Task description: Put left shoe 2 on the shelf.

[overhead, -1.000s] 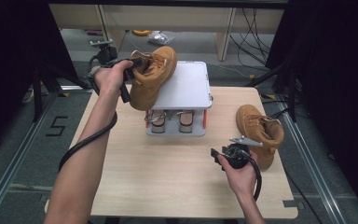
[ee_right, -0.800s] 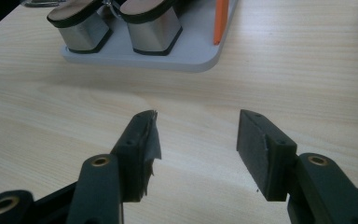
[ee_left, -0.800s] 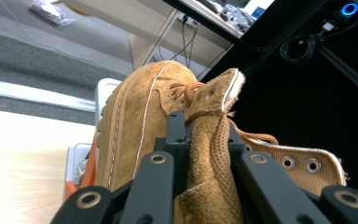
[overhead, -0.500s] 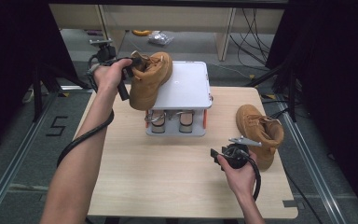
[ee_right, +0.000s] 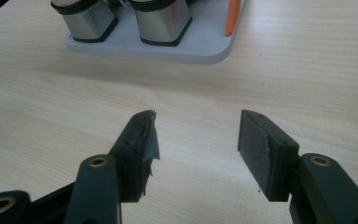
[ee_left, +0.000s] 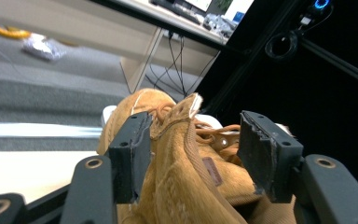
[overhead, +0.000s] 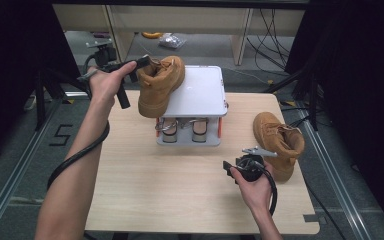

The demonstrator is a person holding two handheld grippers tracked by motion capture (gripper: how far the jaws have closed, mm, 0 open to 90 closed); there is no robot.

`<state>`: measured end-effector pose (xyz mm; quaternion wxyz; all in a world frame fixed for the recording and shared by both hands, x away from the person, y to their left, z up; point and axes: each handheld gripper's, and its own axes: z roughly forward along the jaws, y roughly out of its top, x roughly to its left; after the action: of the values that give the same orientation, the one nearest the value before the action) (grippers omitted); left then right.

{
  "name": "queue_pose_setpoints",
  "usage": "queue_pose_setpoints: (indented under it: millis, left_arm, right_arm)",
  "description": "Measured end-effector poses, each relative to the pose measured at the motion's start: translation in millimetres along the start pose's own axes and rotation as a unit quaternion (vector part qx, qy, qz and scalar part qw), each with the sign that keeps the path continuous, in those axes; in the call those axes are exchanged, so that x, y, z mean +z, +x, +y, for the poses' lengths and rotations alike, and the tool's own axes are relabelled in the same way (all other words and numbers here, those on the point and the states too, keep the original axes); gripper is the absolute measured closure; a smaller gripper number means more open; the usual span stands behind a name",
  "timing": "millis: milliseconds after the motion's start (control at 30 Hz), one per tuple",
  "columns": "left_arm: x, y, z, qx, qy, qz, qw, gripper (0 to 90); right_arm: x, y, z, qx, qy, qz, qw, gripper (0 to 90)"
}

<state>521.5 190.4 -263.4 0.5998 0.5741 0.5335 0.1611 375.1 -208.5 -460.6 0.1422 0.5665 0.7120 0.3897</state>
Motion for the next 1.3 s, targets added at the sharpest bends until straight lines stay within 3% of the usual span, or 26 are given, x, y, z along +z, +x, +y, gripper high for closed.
queue_pose_setpoints:
  millis: [67, 100, 133, 233, 267, 300, 333, 367, 400, 533, 600, 633, 667, 733, 833, 933, 1000, 1100, 1200, 1267, 1300]
  left_arm:
    - [-5.7, 0.9, 0.0, 0.002, -0.003, -0.004, 1.0000, 45.7]
    - [-17.1, 4.7, -1.2, 0.009, 0.000, -0.022, 0.9997, 49.6]
    - [-17.1, 4.7, -1.2, 0.009, 0.000, -0.022, 0.9997, 54.6]
    - [-37.5, 17.0, -13.9, 0.022, 0.014, -0.036, 0.9990, 68.4]
    - [-37.5, 17.0, -13.9, 0.022, 0.014, -0.036, 0.9990, 73.2]
    - [-43.6, 25.2, -27.1, 0.041, 0.040, -0.031, 0.9978, 78.6]
    - [-43.6, 25.2, -27.1, 0.041, 0.040, -0.031, 0.9978, 82.4]
    - [-46.0, 34.5, -41.6, 0.049, 0.054, -0.018, 0.9971, 85.9]
    - [-45.8, 38.9, -48.8, 0.050, 0.059, -0.015, 0.9969, 87.9]
    - [-41.0, 49.9, -72.4, 0.045, 0.066, -0.017, 0.9967, 89.6]
    - [-37.5, 51.1, -80.0, 0.057, 0.067, -0.013, 0.9961, 89.9]
    - [-36.1, 51.2, -82.6, 0.058, 0.064, -0.011, 0.9962, 89.9]
    - [-34.5, 51.0, -84.7, 0.061, 0.065, -0.009, 0.9960, 90.0]
    - [-31.2, 50.2, -87.9, 0.068, 0.067, 0.000, 0.9955, 90.0]
    - [-26.7, 48.6, -90.3, 0.080, 0.065, 0.009, 0.9946, 90.0]
    - [-24.5, 48.2, -91.3, 0.083, 0.065, 0.011, 0.9944, 90.0]
    - [-22.3, 48.0, -92.4, 0.086, 0.069, 0.011, 0.9938, 90.0]
    - [-20.8, 48.2, -94.1, 0.091, 0.077, 0.013, 0.9928, 90.0]
    - [-19.3, 47.8, -97.5, 0.093, 0.080, 0.013, 0.9923, 90.0]
    - [-19.4, 47.8, -98.3, 0.095, 0.079, 0.014, 0.9922, 90.0]
    - [-19.3, 47.9, -98.3, 0.095, 0.081, 0.014, 0.9921, 90.0]
  right_arm:
    - [0.2, 0.5, 0.2, -0.002, -0.001, 0.001, 1.0000, 47.7]
    - [1.2, 3.1, 0.5, -0.002, -0.001, 0.007, 1.0000, 50.2]
    - [1.8, 4.2, 0.9, -0.007, -0.001, 0.008, 0.9999, 52.5]
    - [0.7, 9.4, 3.6, -0.020, 0.007, 0.009, 0.9997, 62.3]
    - [1.3, 11.5, 4.7, -0.022, 0.004, 0.018, 0.9996, 65.9]
    - [1.7, 12.9, 6.5, -0.032, 0.002, 0.020, 0.9993, 69.6]
    - [1.7, 13.5, 9.1, -0.048, 0.005, 0.020, 0.9987, 72.6]
    - [1.7, 19.0, 10.9, -0.034, 0.010, 0.026, 0.9990, 76.0]
    - [2.2, 20.7, 14.1, -0.045, 0.009, 0.026, 0.9986, 78.8]
    - [6.6, 35.9, 29.8, -0.059, 0.001, 0.052, 0.9969, 86.1]
    - [9.6, 43.2, 39.6, -0.081, -0.009, 0.056, 0.9951, 88.9]
    - [10.2, 49.4, 44.1, -0.070, -0.006, 0.061, 0.9956, 89.5]
    - [12.2, 52.4, 49.6, -0.085, -0.014, 0.063, 0.9943, 89.8]
    - [14.4, 62.6, 60.0, -0.085, -0.021, 0.068, 0.9939, 90.0]
    - [20.6, 75.6, 77.8, -0.109, -0.034, 0.083, 0.9899, 90.0]
    - [24.5, 87.7, 88.6, -0.115, -0.041, 0.091, 0.9884, 90.0]
    - [31.6, 103.3, 102.2, -0.132, -0.053, 0.103, 0.9844, 90.0]
    - [36.0, 114.6, 109.4, -0.135, -0.053, 0.107, 0.9837, 90.0]
    - [47.7, 135.1, 122.9, -0.153, -0.055, 0.113, 0.9803, 90.0]
    - [51.7, 141.4, 125.1, -0.148, -0.058, 0.116, 0.9804, 90.0]
    - [58.2, 148.8, 130.9, -0.160, -0.052, 0.119, 0.9784, 90.0]
